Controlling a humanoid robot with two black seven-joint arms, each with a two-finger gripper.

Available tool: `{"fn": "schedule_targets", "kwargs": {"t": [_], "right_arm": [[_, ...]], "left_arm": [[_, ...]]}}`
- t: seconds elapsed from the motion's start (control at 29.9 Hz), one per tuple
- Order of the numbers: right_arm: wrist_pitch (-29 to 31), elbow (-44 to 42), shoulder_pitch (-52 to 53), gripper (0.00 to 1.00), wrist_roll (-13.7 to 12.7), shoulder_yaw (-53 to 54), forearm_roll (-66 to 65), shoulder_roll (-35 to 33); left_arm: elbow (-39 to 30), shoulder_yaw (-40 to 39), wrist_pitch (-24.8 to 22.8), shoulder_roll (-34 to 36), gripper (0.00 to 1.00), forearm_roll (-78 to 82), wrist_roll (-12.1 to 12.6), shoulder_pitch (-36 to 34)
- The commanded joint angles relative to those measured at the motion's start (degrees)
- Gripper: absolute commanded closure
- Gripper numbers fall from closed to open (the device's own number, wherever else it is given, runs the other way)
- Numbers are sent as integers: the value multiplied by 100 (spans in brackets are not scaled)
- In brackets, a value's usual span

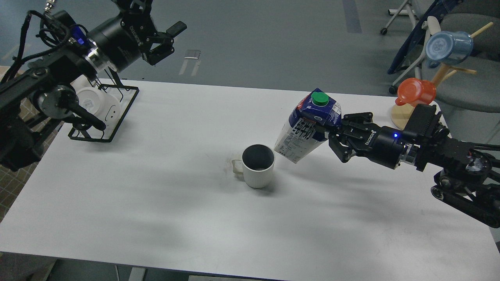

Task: Place cup and milk with both arms
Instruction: 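Lift the milk carton with the right gripper and carry it beside the mug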

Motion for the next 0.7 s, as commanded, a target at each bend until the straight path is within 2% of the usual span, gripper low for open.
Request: {"fn": "schedule_targets", "kwargs": {"t": [0.0, 0.3, 0.67], "right_arm": [[-6, -211, -44, 100, 1, -6, 1, 240], [-6, -457, -26, 100, 1, -101, -8, 530], [-6, -492, -18, 100, 1, -269, -8, 540]], "left_arm": [[0, -1, -5, 9, 2, -1, 0, 2], [0, -1, -14, 9, 2, -1, 0, 20], [0, -9, -14, 9, 2, -1, -9, 20]]}}
